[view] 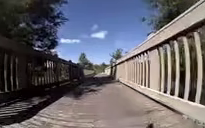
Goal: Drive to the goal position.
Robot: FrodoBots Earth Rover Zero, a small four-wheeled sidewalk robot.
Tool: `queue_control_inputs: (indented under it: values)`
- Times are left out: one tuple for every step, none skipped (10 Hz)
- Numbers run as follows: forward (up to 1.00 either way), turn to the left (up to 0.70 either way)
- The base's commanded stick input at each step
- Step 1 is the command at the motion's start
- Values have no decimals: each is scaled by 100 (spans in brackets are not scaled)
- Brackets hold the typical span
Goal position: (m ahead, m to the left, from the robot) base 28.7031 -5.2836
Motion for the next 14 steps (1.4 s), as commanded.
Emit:
queue_control_inputs:
  values:
    - [85, 0]
    - [85, 0]
    - [85, 0]
    - [85, 0]
    - [85, 0]
    - [85, 0]
    - [85, 0]
    - [85, 0]
    - [85, 0]
    - [85, 0]
    - [85, 0]
    - [85, 0]
    - [85, 0]
    - [85, 0]
